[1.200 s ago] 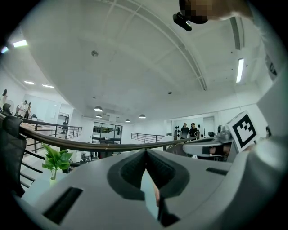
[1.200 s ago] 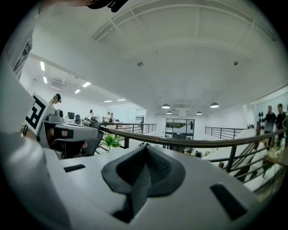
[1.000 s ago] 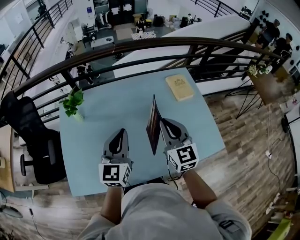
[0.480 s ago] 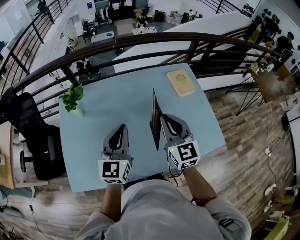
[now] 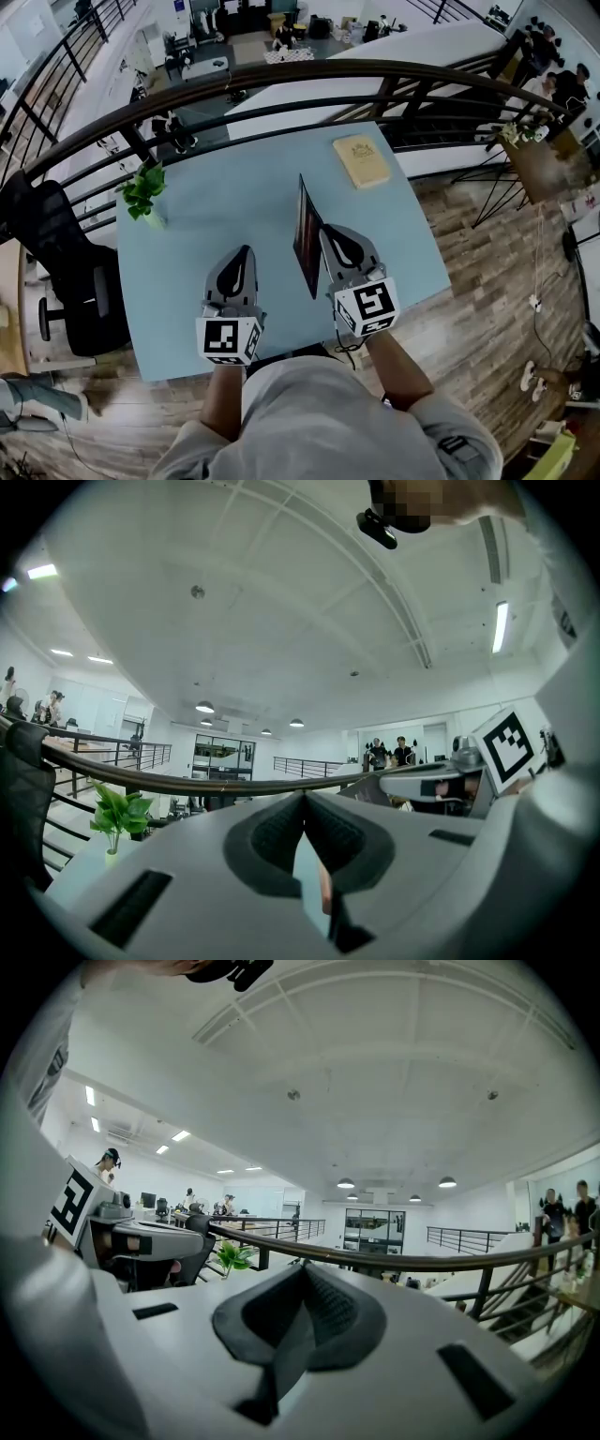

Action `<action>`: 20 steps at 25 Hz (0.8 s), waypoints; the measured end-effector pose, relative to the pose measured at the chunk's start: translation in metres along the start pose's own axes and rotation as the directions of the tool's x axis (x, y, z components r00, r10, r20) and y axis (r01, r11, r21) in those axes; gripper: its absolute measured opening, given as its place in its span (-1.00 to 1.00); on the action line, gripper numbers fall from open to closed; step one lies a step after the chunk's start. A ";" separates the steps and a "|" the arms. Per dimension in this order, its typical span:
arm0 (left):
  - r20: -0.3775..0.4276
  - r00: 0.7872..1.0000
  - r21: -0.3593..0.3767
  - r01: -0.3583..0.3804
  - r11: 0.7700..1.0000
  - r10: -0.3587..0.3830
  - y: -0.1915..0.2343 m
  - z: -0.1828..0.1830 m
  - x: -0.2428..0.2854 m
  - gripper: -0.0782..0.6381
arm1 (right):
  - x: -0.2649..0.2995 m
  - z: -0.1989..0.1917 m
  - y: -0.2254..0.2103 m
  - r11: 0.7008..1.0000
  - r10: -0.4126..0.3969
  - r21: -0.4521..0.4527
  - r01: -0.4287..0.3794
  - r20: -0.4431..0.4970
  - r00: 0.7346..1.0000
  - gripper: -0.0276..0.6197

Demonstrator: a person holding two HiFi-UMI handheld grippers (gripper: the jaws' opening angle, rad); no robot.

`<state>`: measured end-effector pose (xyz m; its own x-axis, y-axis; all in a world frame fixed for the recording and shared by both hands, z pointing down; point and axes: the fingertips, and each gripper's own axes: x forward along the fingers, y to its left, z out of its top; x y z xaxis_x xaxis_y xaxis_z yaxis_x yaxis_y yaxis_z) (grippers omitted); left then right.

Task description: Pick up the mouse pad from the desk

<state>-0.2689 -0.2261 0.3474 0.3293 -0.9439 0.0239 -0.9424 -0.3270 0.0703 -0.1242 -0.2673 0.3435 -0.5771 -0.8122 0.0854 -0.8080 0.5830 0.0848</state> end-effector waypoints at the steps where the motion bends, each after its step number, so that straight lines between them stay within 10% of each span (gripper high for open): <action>1: 0.000 1.000 0.000 0.001 1.000 -0.001 0.000 0.000 0.000 -0.75 | 0.000 -0.001 0.000 1.000 0.002 0.000 -0.002 -0.001 1.000 -0.87; 20: -0.021 1.000 -0.010 0.009 1.000 -0.009 0.000 -0.009 0.009 -0.75 | 0.008 -0.006 -0.005 1.000 0.007 0.000 -0.007 -0.017 1.000 -0.87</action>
<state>-0.2654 -0.2345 0.3568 0.3390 -0.9397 0.0444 -0.9388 -0.3349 0.0804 -0.1242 -0.2760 0.3493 -0.5810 -0.8074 0.1028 -0.8038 0.5890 0.0838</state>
